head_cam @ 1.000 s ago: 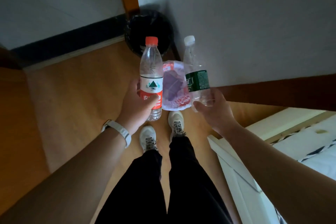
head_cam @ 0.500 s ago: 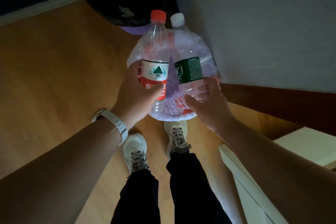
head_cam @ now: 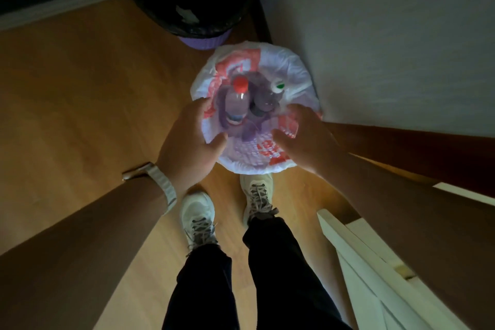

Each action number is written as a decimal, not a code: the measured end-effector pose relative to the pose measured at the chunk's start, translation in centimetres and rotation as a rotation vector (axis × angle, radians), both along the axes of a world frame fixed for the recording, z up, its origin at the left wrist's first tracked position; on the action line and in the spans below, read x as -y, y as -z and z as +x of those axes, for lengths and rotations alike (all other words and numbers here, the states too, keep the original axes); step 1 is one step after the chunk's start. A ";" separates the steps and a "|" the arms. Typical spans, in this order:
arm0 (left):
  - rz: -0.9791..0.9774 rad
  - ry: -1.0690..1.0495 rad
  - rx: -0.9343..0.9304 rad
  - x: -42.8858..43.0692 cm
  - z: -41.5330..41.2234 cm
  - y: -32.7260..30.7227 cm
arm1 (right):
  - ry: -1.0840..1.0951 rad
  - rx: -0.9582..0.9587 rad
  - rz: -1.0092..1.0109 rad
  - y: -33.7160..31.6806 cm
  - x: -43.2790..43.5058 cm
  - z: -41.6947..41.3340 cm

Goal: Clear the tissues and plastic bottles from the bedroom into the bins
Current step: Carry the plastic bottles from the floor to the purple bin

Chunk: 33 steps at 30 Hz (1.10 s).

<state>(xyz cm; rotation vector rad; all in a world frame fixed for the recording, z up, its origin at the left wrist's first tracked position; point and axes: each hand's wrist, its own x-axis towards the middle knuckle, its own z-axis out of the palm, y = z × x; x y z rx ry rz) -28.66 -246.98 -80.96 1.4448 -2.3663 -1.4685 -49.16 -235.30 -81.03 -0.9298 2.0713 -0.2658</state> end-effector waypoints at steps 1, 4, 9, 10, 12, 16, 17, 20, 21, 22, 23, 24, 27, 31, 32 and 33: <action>-0.043 0.037 0.009 0.3 0.5 -1.0 | -0.036 -0.024 0.006 -1.2 0.1 0.0; -0.169 0.146 0.026 1.0 1.6 -5.0 | -0.120 -0.100 0.024 -5.6 0.7 0.4; -0.258 0.277 0.056 1.6 2.7 -14.0 | -0.303 -0.220 -0.054 -14.8 1.9 1.7; -0.285 0.305 0.063 1.8 3.0 -15.8 | -0.349 -0.247 -0.060 -16.7 2.2 1.9; -0.339 0.352 0.065 2.1 3.7 -19.4 | -0.430 -0.295 -0.083 -20.4 2.6 2.6; -0.435 0.386 0.032 2.9 5.4 -26.1 | -0.551 -0.372 -0.112 -27.5 3.3 4.2; -0.459 0.390 0.030 3.1 5.9 -27.9 | -0.574 -0.388 -0.120 -29.3 3.4 4.7; -0.482 0.391 0.066 3.3 7.6 -32.7 | -0.603 -0.411 -0.132 -34.7 3.4 6.3; -0.494 0.393 0.084 3.3 8.1 -34.3 | -0.619 -0.420 -0.130 -36.5 3.5 6.9; -0.509 0.391 0.101 3.3 8.6 -36.0 | -0.641 -0.426 -0.124 -38.2 3.6 7.6; -0.527 0.391 0.116 3.2 9.1 -37.6 | -0.665 -0.428 -0.122 -39.9 3.6 8.2; -0.550 0.393 0.129 3.1 9.5 -39.2 | -0.682 -0.432 -0.131 -41.4 3.6 8.8; -0.618 0.374 0.185 2.9 10.8 -43.6 | -0.716 -0.466 -0.190 -45.7 3.8 10.3; -0.666 0.300 0.219 1.9 12.4 -49.0 | -0.765 -0.509 -0.235 -50.9 3.8 11.2; -0.693 0.302 0.229 1.6 12.6 -50.0 | -0.776 -0.515 -0.261 -51.8 3.9 11.3; -0.733 0.302 0.250 1.1 12.8 -51.1 | -0.791 -0.524 -0.293 -53.0 3.8 11.3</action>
